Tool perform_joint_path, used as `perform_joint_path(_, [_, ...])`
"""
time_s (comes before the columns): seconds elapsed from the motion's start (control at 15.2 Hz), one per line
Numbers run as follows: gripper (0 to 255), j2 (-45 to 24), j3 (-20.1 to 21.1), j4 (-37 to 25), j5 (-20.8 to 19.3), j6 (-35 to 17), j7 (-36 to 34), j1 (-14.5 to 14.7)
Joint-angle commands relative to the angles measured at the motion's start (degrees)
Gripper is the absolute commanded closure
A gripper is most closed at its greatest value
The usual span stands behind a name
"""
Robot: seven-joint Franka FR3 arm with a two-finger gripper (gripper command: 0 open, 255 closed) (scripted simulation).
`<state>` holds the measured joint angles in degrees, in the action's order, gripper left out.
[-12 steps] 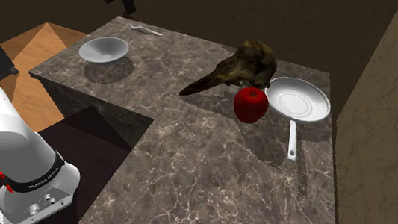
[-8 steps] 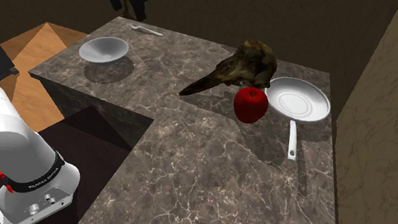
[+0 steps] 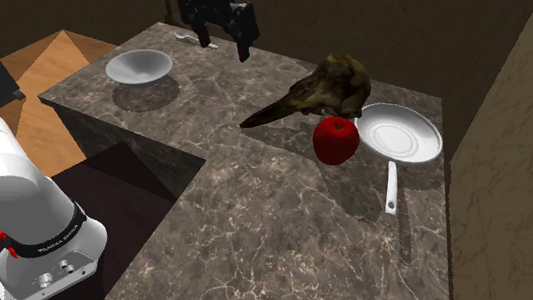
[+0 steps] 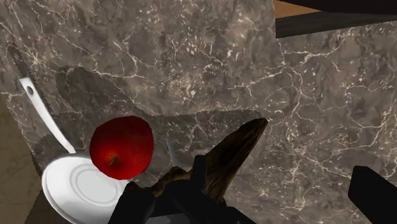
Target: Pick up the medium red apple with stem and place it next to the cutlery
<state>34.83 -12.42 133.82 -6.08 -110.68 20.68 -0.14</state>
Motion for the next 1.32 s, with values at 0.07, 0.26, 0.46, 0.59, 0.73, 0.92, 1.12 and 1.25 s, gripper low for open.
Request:
perform_joint_path(0.07, [0, -4.5, -4.2, -1.3, -0.1, -3.7, 6.5, 0.5])
perform_joint_path(0.26, [0, -9.9, -8.2, -3.6, 1.0, -7.1, 12.9, 1.5])
perform_joint_path(0.46, [0, -16.0, -12.2, -6.8, 3.3, -10.0, 19.8, 2.7])
perform_joint_path(0.59, [0, -20.5, -14.7, -9.3, 5.6, -11.6, 24.7, 3.5])
perform_joint_path(0.73, [0, -25.2, -17.0, -12.3, 8.7, -12.7, 29.9, 4.2])
perform_joint_path(0.92, [0, -32.9, -19.6, -17.6, 14.5, -13.6, 38.1, 4.4])
perform_joint_path(1.12, [0, -41.1, -20.7, -23.9, 21.0, -13.1, 46.1, 3.2])
perform_joint_path(1.25, [0, -46.6, -20.5, -28.7, 25.0, -12.2, 50.9, 1.4])
